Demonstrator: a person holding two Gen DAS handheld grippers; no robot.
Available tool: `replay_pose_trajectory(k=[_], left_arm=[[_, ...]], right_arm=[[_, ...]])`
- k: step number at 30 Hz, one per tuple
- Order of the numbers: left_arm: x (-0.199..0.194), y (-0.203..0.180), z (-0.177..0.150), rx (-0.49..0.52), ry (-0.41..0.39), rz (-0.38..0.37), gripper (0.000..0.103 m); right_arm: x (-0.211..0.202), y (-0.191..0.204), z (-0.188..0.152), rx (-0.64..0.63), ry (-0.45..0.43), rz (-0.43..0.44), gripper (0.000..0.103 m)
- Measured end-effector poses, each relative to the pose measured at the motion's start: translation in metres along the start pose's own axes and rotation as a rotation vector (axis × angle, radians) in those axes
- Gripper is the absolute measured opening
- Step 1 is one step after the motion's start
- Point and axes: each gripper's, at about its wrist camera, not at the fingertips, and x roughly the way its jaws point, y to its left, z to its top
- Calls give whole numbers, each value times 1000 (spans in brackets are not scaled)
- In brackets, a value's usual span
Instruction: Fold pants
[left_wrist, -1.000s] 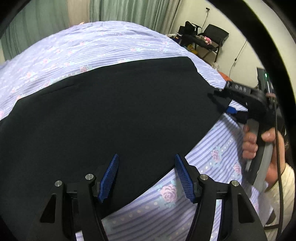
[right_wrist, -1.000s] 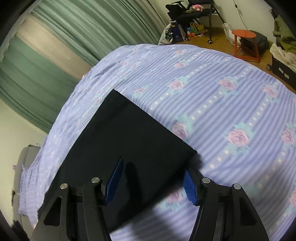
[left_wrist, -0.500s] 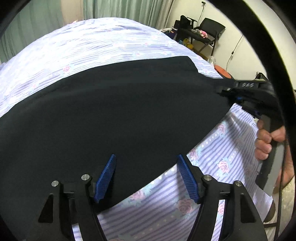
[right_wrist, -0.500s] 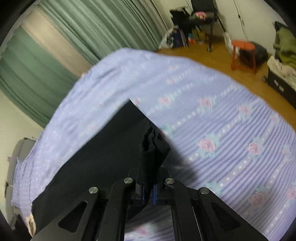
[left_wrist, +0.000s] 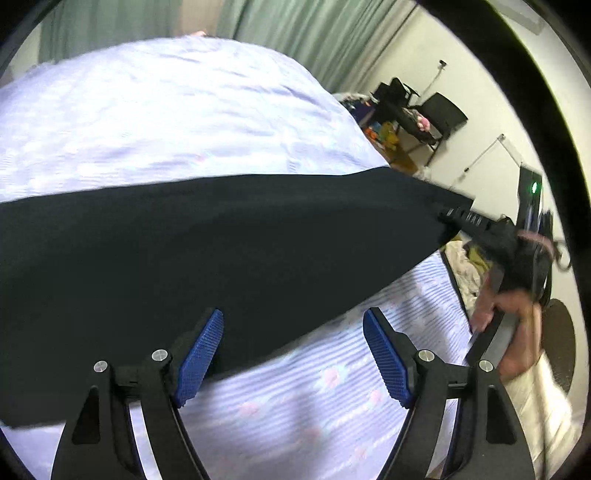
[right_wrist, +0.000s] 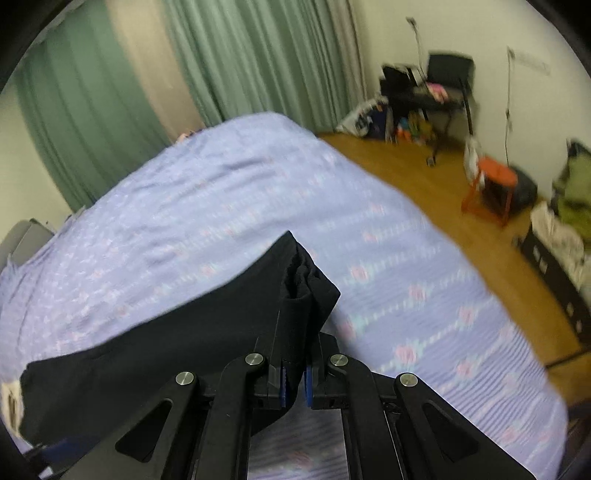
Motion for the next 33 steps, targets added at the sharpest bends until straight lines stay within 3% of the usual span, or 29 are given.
replay_pose_trajectory(k=[2, 8, 15, 21, 26, 29, 31, 33], left_arm=[[-28, 11, -8, 18, -16, 54, 78], [-94, 36, -22, 18, -81, 119, 78], [-174, 120, -40, -77, -147, 179, 78], [-214, 212, -62, -197, -160, 223, 80], [-218, 273, -84, -272, -144, 237, 80], [-221, 305, -102, -298, -121, 246, 80], [-223, 318, -110, -295, -108, 259, 80], [-211, 313, -104, -287, -97, 281, 80]], right_arm=[[-18, 23, 15, -64, -47, -7, 4], [-80, 139, 39, -402, -192, 23, 4], [-116, 287, 10, -675, -231, 128, 4], [-100, 404, -66, -878, -122, 229, 4], [-55, 462, -145, -976, 47, 271, 4], [-23, 476, -185, -991, 171, 256, 5], [-8, 479, -205, -980, 241, 252, 11], [-3, 477, -218, -965, 292, 268, 39]])
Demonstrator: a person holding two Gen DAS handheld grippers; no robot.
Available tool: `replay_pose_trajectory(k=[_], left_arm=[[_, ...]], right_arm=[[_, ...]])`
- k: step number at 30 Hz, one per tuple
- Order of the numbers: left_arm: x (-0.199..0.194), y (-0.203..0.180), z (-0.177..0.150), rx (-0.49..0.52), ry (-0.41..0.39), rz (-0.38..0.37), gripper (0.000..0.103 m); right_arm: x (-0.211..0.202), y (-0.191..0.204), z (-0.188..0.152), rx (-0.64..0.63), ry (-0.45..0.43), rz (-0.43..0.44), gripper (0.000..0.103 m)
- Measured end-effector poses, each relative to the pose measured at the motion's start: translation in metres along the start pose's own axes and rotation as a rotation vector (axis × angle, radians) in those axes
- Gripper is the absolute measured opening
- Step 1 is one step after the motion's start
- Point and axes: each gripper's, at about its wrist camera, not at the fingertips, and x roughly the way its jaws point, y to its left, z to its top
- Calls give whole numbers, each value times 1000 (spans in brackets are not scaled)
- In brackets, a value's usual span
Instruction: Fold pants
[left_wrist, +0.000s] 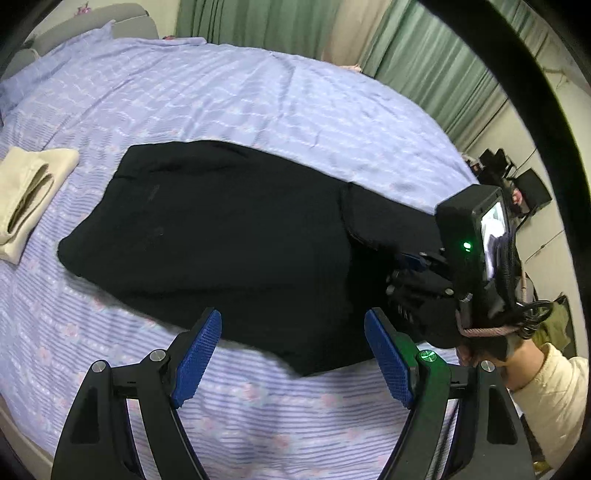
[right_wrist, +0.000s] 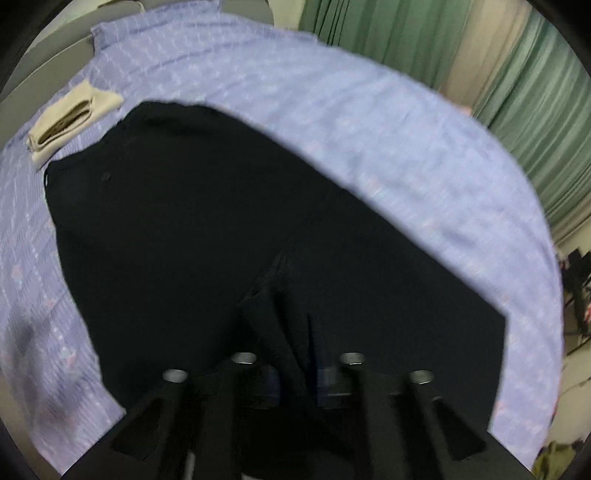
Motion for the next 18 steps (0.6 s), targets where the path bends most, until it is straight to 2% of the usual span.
replay_pose_trajectory(k=[3, 7, 9, 11, 14, 15, 18], left_arm=[[3, 8, 2, -2, 8, 10, 80], [7, -1, 10, 23, 2, -10, 81], [15, -5, 18, 45, -3, -47, 81], [22, -14, 25, 67, -13, -95, 81], [39, -33, 35, 92, -13, -185, 78], [44, -39, 38, 95, -9, -213, 73], [70, -62, 40, 102, 43, -270, 57]], right_arm=[[-15, 15, -10, 9, -13, 92, 55], [-60, 19, -37, 64, -71, 131, 57], [-84, 1, -55, 130, -108, 62, 65], [-97, -25, -73, 225, -126, -36, 67], [-102, -73, -101, 422, -107, -120, 67], [-99, -95, -114, 516, -89, -132, 67], [-92, -134, -139, 663, -62, -160, 67]])
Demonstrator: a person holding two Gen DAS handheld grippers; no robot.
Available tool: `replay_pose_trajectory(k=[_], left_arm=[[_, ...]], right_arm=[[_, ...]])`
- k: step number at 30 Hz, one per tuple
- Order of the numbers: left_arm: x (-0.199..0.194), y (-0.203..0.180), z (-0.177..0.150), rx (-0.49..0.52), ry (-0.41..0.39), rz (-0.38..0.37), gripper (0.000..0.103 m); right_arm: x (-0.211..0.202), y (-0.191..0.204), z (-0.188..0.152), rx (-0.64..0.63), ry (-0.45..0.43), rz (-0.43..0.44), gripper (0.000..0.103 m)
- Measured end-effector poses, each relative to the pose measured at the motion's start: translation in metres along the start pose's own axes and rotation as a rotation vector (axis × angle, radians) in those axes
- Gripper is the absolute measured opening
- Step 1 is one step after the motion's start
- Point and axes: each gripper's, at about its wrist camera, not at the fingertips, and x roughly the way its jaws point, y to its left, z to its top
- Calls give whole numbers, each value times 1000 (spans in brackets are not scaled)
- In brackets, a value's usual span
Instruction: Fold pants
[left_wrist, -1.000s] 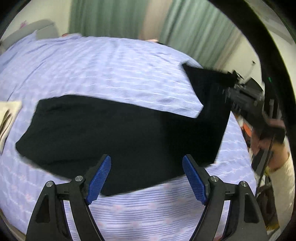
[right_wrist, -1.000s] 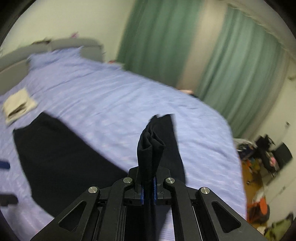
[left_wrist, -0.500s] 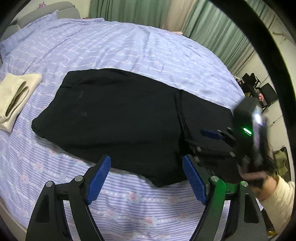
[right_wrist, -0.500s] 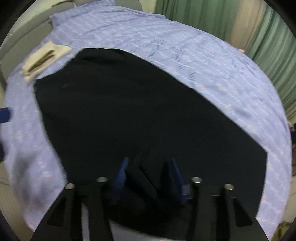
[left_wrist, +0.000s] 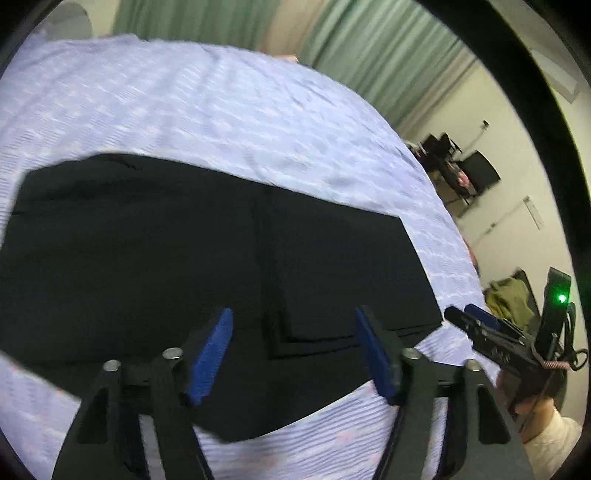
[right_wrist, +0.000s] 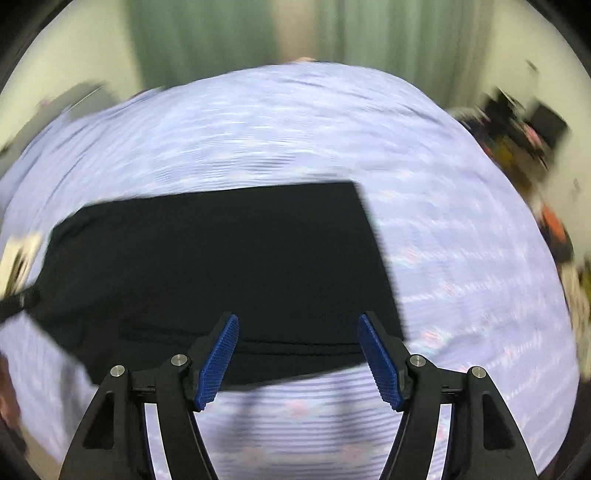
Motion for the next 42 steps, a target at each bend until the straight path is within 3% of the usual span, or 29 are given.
replay_pose_trajectory(k=[3, 6, 11, 17, 18, 19, 20, 23, 25, 27, 32, 42], left_arm=[[30, -12, 0, -5, 61, -30, 48], [49, -13, -2, -46, 94, -11, 41], [58, -3, -4, -154, 98, 47, 41], [73, -8, -4, -187, 132, 71, 40], [74, -8, -4, -202, 139, 65, 34], [78, -7, -3, -216, 143, 60, 15], [81, -5, -4, -223, 149, 45, 9], [73, -8, -2, -225, 113, 23, 8], [47, -13, -2, -202, 46, 47, 8], [39, -11, -5, -197, 28, 73, 8], [54, -3, -17, -206, 85, 114, 8], [73, 1, -21, -220, 105, 163, 9]], right_arm=[[12, -28, 0, 60, 2, -46, 67], [20, -45, -3, 85, 15, -59, 67], [26, -57, -4, 93, 31, -51, 67], [34, -52, -2, 76, 38, -30, 67], [35, -52, 0, 74, 39, -30, 67], [36, -51, 1, 72, 39, -31, 67], [37, -51, 2, 72, 37, -32, 67], [37, -52, 5, 73, 35, -34, 67], [33, -52, 6, 70, 22, -34, 67], [31, -52, 5, 64, 15, -34, 67], [38, -48, 1, 51, 38, -27, 67], [63, -48, -10, 33, 128, -27, 67]])
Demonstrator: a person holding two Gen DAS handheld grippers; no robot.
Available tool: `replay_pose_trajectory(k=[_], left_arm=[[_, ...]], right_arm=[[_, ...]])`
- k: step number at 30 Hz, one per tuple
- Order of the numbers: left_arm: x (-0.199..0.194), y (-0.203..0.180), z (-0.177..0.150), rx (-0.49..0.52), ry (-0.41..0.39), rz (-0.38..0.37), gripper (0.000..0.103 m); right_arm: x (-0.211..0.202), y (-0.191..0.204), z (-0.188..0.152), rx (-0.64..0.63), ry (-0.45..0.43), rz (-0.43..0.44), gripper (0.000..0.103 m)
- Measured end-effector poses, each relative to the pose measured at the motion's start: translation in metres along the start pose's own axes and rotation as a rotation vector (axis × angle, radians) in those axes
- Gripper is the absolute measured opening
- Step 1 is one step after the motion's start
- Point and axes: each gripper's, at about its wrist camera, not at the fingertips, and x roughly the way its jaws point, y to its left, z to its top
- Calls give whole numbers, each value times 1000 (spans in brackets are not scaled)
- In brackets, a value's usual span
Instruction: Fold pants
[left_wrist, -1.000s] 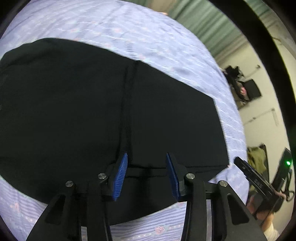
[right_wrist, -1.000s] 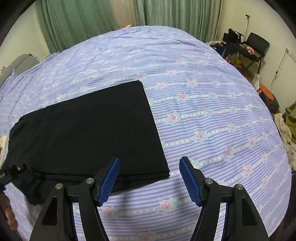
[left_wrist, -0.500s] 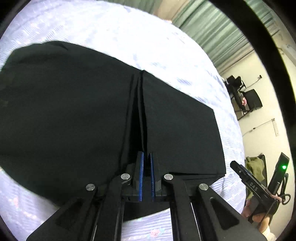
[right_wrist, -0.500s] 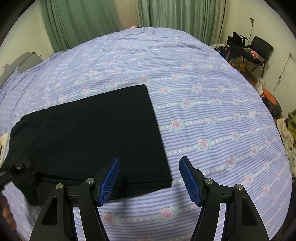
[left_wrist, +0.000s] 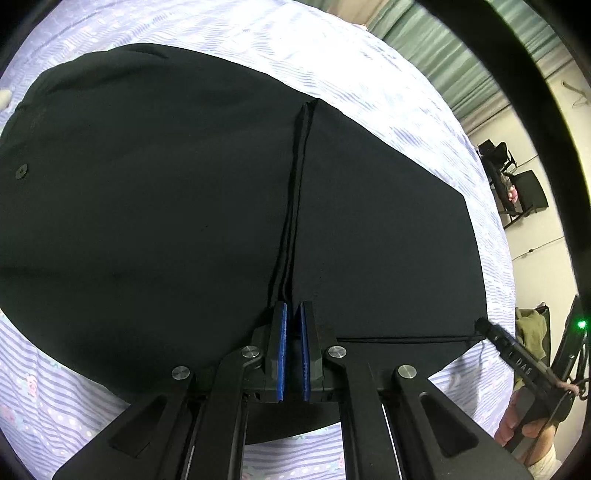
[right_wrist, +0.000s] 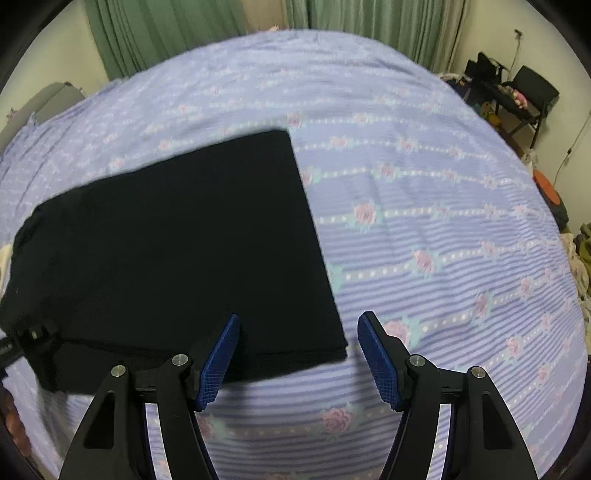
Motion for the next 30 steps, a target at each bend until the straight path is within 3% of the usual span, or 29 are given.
replay_pose_trajectory(k=[3, 6, 15, 19, 21, 30], left_arm=[[-4, 4, -1, -8, 2, 2, 10], [-10, 1, 0, -17, -7, -1, 11], [-100, 38, -21, -80, -146, 101, 40], [-139, 78, -33, -151, -213, 115, 60], [-151, 101, -34, -169, -232, 114, 65], [-147, 215, -17, -302, -272, 18, 65]], right_arm=[[-1, 4, -8, -17, 34, -7, 67], [-21, 12, -14, -32, 13, 9, 67], [-125, 77, -26, -137, -145, 98, 71], [-145, 127, -23, -213, -182, 146, 74], [-148, 155, -21, -256, -191, 163, 74], [-117, 279, -12, -331, -157, 197, 74]])
